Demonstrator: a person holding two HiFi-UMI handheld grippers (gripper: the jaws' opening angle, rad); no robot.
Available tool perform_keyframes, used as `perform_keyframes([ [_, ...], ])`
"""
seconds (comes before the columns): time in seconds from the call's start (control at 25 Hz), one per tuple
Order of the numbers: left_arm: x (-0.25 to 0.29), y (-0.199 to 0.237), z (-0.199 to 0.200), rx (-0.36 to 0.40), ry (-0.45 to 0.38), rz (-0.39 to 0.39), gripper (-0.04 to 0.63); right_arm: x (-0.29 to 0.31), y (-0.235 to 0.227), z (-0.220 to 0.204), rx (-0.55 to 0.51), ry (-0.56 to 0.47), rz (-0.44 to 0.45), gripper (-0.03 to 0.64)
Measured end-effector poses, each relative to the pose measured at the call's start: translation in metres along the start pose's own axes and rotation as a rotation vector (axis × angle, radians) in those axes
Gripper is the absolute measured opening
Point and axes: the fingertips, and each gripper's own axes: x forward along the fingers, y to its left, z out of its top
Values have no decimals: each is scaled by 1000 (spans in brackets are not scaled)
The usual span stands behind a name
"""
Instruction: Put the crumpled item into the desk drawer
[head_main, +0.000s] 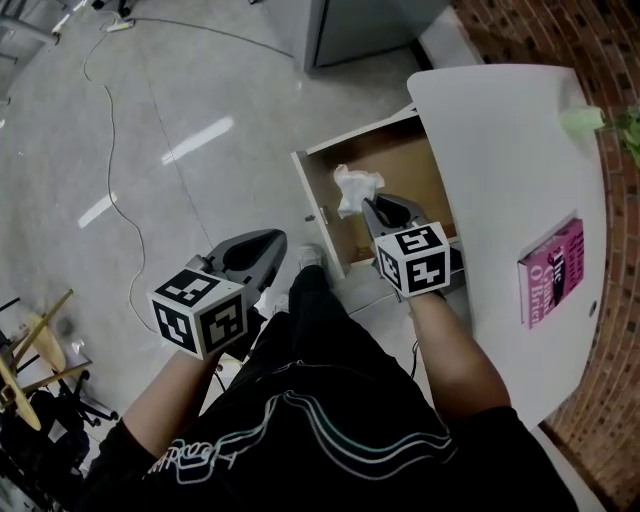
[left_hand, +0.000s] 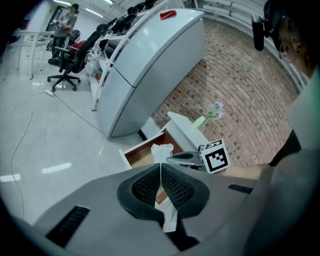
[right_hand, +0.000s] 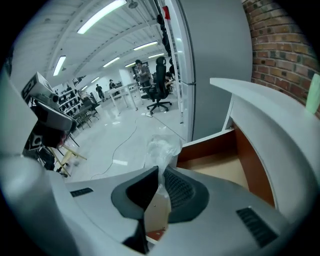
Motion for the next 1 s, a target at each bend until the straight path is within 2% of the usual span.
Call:
perform_keyframes([
  [0.4, 19, 41, -13, -64, 29, 60, 23, 78, -40, -41, -32, 180, -25, 63],
  [0.72, 27, 62, -12, -85, 15, 96, 23, 122, -51, -76, -119, 368, 17, 64],
  [1.0, 29, 81, -16, -124, 3, 138, 23, 146, -58, -98, -109, 436, 44, 64],
])
